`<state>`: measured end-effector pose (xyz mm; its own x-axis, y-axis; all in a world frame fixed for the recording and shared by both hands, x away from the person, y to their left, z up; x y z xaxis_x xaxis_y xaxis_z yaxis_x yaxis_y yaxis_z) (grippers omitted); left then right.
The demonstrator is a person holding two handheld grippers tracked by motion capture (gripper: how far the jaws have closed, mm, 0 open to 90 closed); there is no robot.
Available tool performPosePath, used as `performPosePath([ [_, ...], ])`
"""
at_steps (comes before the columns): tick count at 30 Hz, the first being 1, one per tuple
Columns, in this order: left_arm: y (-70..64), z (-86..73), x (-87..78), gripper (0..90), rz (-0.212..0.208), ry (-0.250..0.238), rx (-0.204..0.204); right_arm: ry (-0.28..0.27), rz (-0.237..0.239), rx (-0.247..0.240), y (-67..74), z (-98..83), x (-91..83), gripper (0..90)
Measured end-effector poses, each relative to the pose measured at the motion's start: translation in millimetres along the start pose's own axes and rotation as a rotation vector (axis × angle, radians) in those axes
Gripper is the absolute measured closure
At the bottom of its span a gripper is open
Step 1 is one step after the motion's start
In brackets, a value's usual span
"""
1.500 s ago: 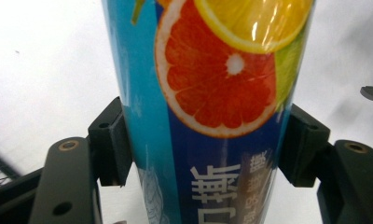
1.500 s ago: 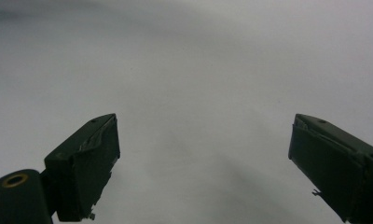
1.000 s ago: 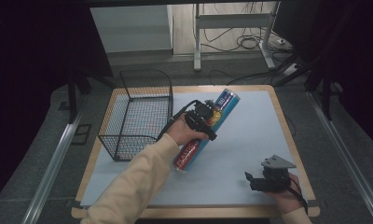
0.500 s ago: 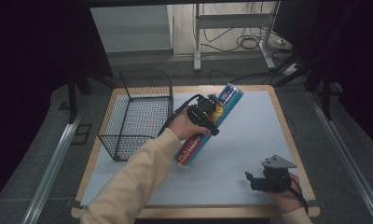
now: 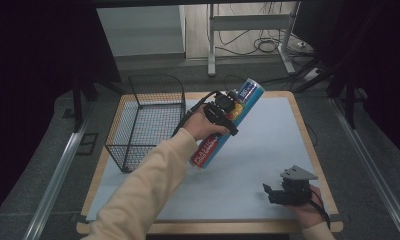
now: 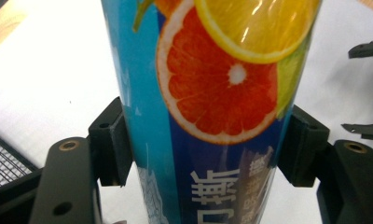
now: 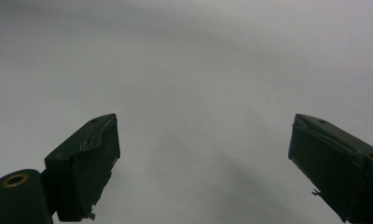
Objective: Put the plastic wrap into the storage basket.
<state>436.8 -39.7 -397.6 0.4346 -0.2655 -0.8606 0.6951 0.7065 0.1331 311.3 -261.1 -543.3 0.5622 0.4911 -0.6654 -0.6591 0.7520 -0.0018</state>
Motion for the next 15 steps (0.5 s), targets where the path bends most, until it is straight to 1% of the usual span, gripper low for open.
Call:
performPosePath([
  [2, 3.1, 4.3, -2.5, 31.9, 0.0, 0.001, 0.002, -0.003, -0.002, 0.0, -0.2, 0.2, -0.6, 8.9],
  [4, 6.8, 8.8, -5.3, 31.9, 0.013, 0.0, 0.001, -0.005, -0.003, 0.002, -0.3, 0.5, -1.2, 8.9],
  [5, 11.4, 13.1, -8.1, 31.9, 0.022, -0.003, 0.006, -0.006, -0.002, 0.003, -0.3, 0.6, -1.3, 8.9],
  [6, 11.4, 13.1, -8.1, 31.9, 0.022, -0.003, 0.006, -0.006, -0.002, 0.003, -0.3, 0.6, -1.3, 8.9],
  [7, 15.6, 16.3, -10.9, 31.9, 0.028, -0.005, 0.003, -0.008, 0.0, 0.006, -0.1, 0.9, -1.4, 8.9],
  [8, 15.6, 16.3, -10.9, 31.9, 0.028, -0.005, 0.003, -0.008, 0.0, 0.006, -0.1, 0.9, -1.4, 8.9],
  [15, 29.8, 20.0, -18.6, 31.9, 0.056, -0.001, -0.001, -0.008, -0.002, 0.005, -2.0, 0.7, -2.3, 8.9],
])
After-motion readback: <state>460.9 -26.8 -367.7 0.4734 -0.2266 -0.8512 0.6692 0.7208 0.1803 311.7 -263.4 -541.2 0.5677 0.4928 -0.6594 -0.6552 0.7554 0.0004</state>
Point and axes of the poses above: each handheld gripper's, and its own axes: x roughly forward along the jaws, z roughly out of its top, y roughly to its left, the point moved 5 cm from there along x, roughly forward along the jaws, and after that the axes turned 11 degrees about z, right-handed, at the moved point
